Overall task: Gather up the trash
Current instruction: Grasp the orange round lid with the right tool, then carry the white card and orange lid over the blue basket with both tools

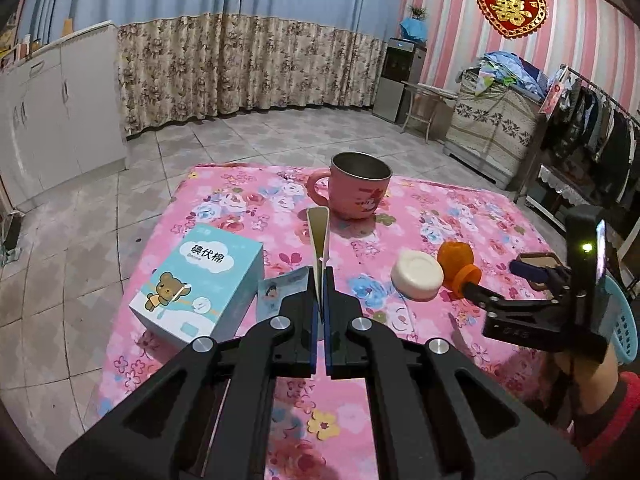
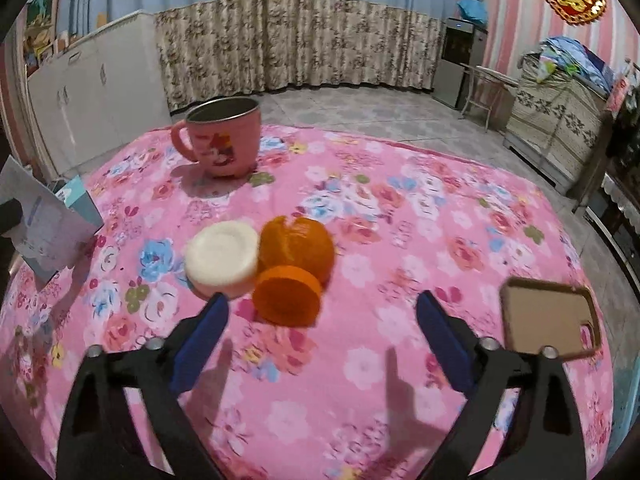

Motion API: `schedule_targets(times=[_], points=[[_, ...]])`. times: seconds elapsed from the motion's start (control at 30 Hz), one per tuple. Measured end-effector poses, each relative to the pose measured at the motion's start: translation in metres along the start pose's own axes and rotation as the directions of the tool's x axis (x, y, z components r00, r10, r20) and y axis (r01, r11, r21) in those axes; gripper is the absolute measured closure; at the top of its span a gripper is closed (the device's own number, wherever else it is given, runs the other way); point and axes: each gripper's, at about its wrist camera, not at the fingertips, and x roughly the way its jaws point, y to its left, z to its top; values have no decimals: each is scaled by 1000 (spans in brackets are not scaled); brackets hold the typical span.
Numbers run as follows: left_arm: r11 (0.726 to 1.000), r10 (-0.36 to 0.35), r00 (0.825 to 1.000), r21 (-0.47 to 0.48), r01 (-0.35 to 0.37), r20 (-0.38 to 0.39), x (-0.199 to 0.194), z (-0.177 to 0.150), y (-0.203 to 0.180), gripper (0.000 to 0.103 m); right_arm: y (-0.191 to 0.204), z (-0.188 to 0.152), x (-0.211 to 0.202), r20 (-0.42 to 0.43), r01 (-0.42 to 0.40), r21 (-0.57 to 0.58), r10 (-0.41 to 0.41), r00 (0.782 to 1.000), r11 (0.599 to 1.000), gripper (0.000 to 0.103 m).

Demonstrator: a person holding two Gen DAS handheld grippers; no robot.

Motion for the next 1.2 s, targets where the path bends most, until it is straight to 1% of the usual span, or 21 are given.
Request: schedule_targets(times=[0.03, 0.07, 0.1, 0.17, 0.2, 0.23, 0.33, 0.47, 0.63, 0.8, 0.9, 1.07, 1.2], points=[[1000, -1, 1000, -1, 1, -1, 1, 0, 0, 103, 3, 1, 2, -6, 1, -12, -1, 1000, 1000, 21], [1000, -2, 1000, 0, 2, -2, 1, 0, -1, 103, 7, 2, 6, -16, 7, -35, -8, 1000, 999, 28], [1000, -1, 1000, 3, 1, -2, 2, 0, -2, 103, 9, 2, 8, -21, 10, -50, -11, 1000, 999, 32], [1000, 0, 1000, 5, 0, -4, 4, 1, -3, 103, 11, 2, 14, -50, -9, -70, 5, 999, 998, 50], [1000, 1, 1000, 6, -1, -6, 4, 1, -4, 103, 11, 3, 16, -58, -18, -68, 14, 998, 997, 54], [1000, 2, 1000, 7, -2, -8, 5, 2, -4, 103, 10, 2, 17, -67, -34, -64, 29, 997, 997, 62], [1000, 10, 1000, 13, -10, -13, 6, 3, -7, 103, 7, 2, 15, -66, -68, -53, 65, 996, 996, 62], [1000, 19, 1000, 9, -19, -20, 4, 4, -11, 103, 2, 0, 2, -44, -89, -56, 87, 995, 994, 62], [1000, 15, 1000, 25, -14, -11, -4, 8, -29, 103, -24, -5, -33, 6, -102, -31, 102, 995, 994, 62], [999, -23, 1000, 37, 23, -5, -17, 10, -59, 103, -59, -14, -71, 54, -99, 4, 99, 994, 995, 62], [998, -48, 999, 51, 48, -2, -25, 7, -81, 103, -81, -23, -98, 89, -80, 17, 78, 993, 997, 62], [992, -84, 997, 95, 83, -1, -37, -2, -124, 103, -114, -38, -128, 116, -46, 57, 39, 992, 997, 62], [987, -96, 995, 129, 95, 2, -42, -7, -158, 103, -141, -54, -150, 135, -2, 97, -12, 991, 995, 62]])
